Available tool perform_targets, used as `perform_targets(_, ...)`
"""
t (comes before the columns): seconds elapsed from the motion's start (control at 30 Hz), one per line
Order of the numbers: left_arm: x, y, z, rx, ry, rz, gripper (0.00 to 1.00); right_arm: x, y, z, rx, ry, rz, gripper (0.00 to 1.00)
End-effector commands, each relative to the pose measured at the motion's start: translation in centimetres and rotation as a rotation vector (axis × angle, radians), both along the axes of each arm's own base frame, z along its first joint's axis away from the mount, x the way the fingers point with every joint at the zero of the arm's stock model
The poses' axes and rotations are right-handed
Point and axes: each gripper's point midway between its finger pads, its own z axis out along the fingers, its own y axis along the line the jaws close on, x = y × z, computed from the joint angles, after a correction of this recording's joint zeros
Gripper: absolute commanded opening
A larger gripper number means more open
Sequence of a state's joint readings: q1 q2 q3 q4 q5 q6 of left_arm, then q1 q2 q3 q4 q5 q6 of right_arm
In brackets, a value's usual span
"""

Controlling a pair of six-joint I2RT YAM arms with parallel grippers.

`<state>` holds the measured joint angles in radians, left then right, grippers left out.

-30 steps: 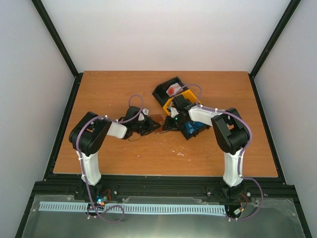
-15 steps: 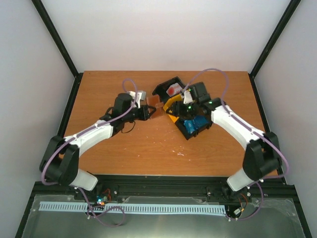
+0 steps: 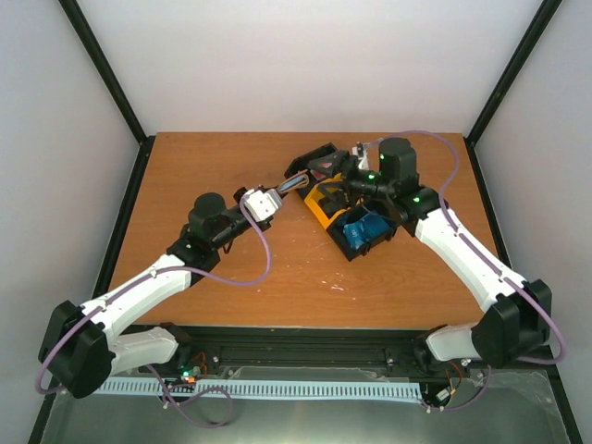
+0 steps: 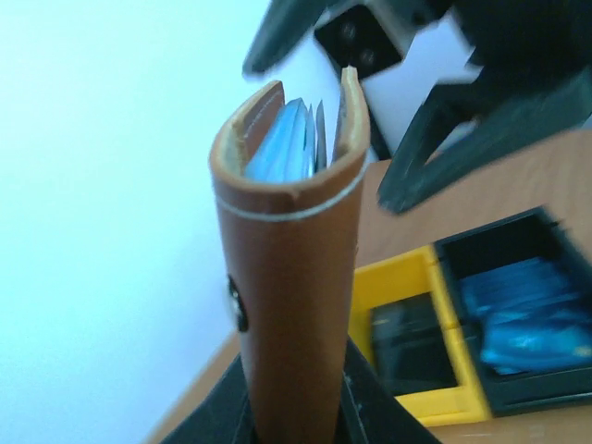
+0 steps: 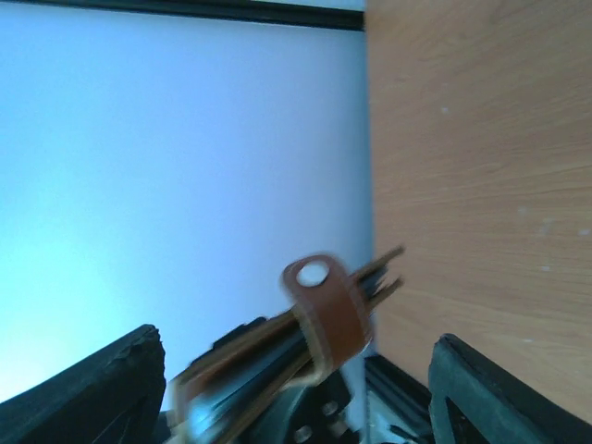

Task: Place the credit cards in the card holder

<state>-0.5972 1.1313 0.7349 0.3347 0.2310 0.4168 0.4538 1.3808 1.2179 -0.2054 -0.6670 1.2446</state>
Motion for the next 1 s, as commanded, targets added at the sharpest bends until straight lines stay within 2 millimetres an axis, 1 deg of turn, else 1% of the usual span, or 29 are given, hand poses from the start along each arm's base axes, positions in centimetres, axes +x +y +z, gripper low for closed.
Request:
perform_targets(0.0,0.0,0.9,4.9,0.162,-0.454,0.065,0.01,-0.8,-0.8,4.4,0.177,0.055,-0.088,0.78)
perform_targets(0.07,-0.5,0.9,5.7,0.18,-0.535,0.06,0.01,-1.0,-0.8,4.8,0.185,0.065,-0.091,0.8)
perform_targets(0.17,-1.2,0.8,6.7,0.191,-0.618,0.048,0.01,-1.3,-0.5,4.7,0.172,0.077,-0.074,0.81)
perform_targets(0.33,-2.3,0.2,7.8,0.196,-0.689,0.013,0.01,-2.0,1.3,3.9,0.128,0.086,0.002,0.82)
perform_targets(0.43,-2.7,-0.2,7.5,0.221,-0.706,-0.012,0.01,-2.3,2.5,4.1,0.137,0.081,0.043,0.82)
perform_targets(0.5,-2.7,-0.5,7.1,0.238,-0.709,-0.023,0.01,-2.5,3.2,4.5,0.149,0.074,0.07,0.8)
perform_targets(0.57,-2.7,-0.6,6.9,0.245,-0.71,-0.026,0.01,-2.6,3.7,4.8,0.152,0.076,0.088,0.76)
perform_targets(0.67,-2.6,-0.6,6.9,0.242,-0.702,-0.02,0.01,-3.1,4.1,4.5,0.154,0.093,0.099,0.62)
perform_targets(0.77,-2.3,-0.6,7.1,0.225,-0.665,-0.016,0.02,-3.4,4.1,4.5,0.17,0.102,0.093,0.39)
perform_targets(0.8,-2.1,-0.6,7.2,0.218,-0.645,-0.011,0.04,-3.3,4.1,4.6,0.177,0.094,0.087,0.29)
perform_targets(0.83,-1.9,-0.5,7.3,0.206,-0.619,-0.003,0.09,-3.2,4.1,4.6,0.183,0.085,0.08,0.21)
perform_targets(0.87,-1.7,-0.3,7.2,0.195,-0.589,0.007,0.15,-3.0,4.0,4.9,0.186,0.068,0.075,0.15)
perform_targets(0.9,-1.5,0.0,7.2,0.176,-0.553,0.023,0.26,-2.9,4.0,5.0,0.19,0.048,0.073,0.11)
perform_targets(0.93,-1.4,0.3,7.2,0.149,-0.511,0.042,0.41,-2.6,4.0,5.4,0.196,0.014,0.071,0.06)
perform_targets(0.97,-1.2,0.8,7.1,0.113,-0.456,0.069,0.55,-2.4,4.1,5.4,0.19,-0.014,0.069,0.05)
